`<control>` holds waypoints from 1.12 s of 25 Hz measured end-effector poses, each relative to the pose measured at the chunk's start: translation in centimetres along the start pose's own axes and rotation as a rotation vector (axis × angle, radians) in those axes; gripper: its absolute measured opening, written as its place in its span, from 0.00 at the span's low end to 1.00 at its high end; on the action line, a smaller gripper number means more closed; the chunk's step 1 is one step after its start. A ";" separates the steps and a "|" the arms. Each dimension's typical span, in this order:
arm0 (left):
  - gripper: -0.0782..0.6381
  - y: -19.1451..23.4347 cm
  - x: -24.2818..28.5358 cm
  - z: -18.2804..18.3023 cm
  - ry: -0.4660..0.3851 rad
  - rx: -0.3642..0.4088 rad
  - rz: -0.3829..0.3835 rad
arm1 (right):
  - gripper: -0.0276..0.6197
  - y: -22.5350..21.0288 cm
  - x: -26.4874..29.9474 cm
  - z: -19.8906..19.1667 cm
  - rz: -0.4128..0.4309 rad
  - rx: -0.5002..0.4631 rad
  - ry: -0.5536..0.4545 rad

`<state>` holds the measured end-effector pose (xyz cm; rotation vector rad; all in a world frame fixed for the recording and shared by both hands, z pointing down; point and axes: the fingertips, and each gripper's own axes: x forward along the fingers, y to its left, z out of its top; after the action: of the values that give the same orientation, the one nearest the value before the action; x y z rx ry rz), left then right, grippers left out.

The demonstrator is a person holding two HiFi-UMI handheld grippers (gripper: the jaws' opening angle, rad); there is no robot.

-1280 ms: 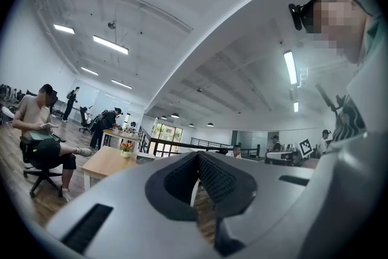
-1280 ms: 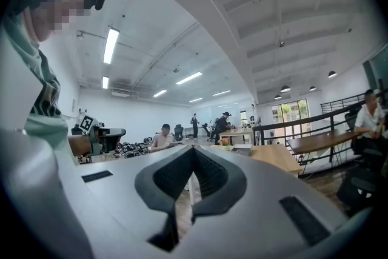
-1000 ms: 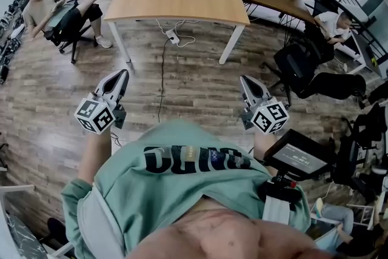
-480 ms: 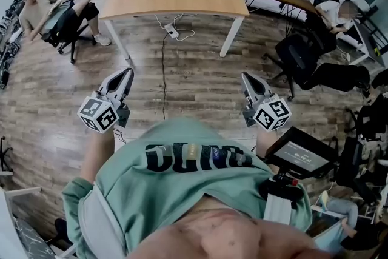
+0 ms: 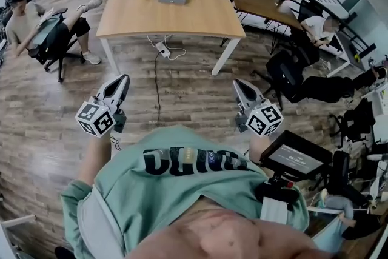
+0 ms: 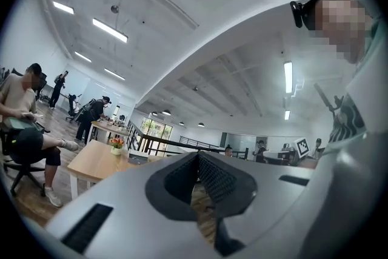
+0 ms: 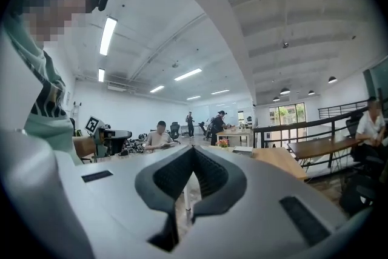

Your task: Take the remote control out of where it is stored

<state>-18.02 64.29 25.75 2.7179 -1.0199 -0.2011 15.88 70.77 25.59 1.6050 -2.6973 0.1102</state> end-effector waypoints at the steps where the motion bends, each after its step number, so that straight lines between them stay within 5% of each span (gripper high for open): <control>1: 0.12 1.5 -0.1 0.8 -0.007 0.000 -0.005 | 0.05 0.7 1.5 0.6 -0.002 -0.006 0.000; 16: 0.12 17.4 -3.5 2.7 -0.004 -0.064 0.052 | 0.05 6.8 18.2 1.2 0.074 -0.044 0.089; 28: 0.12 18.0 6.1 3.2 -0.008 -0.007 0.189 | 0.05 -4.4 25.3 0.1 0.230 -0.007 0.075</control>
<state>-25.44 46.59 27.11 2.5954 -1.2671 -0.1826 7.67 46.50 26.67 1.2553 -2.8089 0.1574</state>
